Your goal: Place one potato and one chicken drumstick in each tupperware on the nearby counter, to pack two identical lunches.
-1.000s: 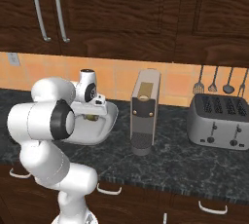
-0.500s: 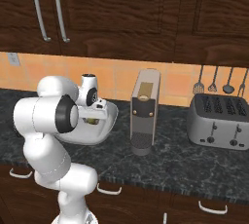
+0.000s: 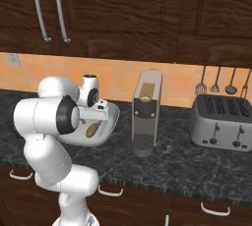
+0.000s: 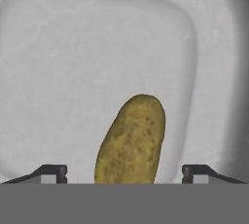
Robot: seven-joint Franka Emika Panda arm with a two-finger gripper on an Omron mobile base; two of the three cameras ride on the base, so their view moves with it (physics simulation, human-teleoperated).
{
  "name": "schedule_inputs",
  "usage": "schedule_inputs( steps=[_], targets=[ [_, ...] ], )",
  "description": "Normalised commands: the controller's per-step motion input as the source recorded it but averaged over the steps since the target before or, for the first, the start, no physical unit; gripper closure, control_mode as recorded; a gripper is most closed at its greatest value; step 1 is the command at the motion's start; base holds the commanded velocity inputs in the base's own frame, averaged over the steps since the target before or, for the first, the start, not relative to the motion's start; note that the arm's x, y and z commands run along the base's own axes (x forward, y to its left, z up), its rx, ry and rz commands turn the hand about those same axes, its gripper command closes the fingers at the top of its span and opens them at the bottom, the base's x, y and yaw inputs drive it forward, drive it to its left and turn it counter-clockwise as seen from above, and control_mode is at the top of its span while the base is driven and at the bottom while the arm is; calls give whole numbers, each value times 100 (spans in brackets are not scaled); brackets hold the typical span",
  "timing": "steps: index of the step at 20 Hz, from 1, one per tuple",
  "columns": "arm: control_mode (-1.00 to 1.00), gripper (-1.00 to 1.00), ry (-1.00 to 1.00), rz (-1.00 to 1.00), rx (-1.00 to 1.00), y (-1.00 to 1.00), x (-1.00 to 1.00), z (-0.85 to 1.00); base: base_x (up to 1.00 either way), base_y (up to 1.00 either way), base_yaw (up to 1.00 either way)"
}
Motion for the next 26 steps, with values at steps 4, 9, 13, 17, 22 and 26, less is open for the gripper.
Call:
schedule_inputs(
  steps=[4,9,13,17,22,26],
  targets=[
    [-100,-100,-3,0,0,0,-76,41,0,0,0],
    [-100,-100,-4,0,0,0,-100,50,0,0,0],
    [-100,-100,-8,0,0,0,-100,37,0,0,0],
    [-100,-100,-15,0,0,-5,-100,42,0,0,0],
    [-100,-100,-8,0,0,-18,-98,60,0,0,0],
    [-100,-100,-2,0,0,-28,-89,82,0,0,0]
  ],
)
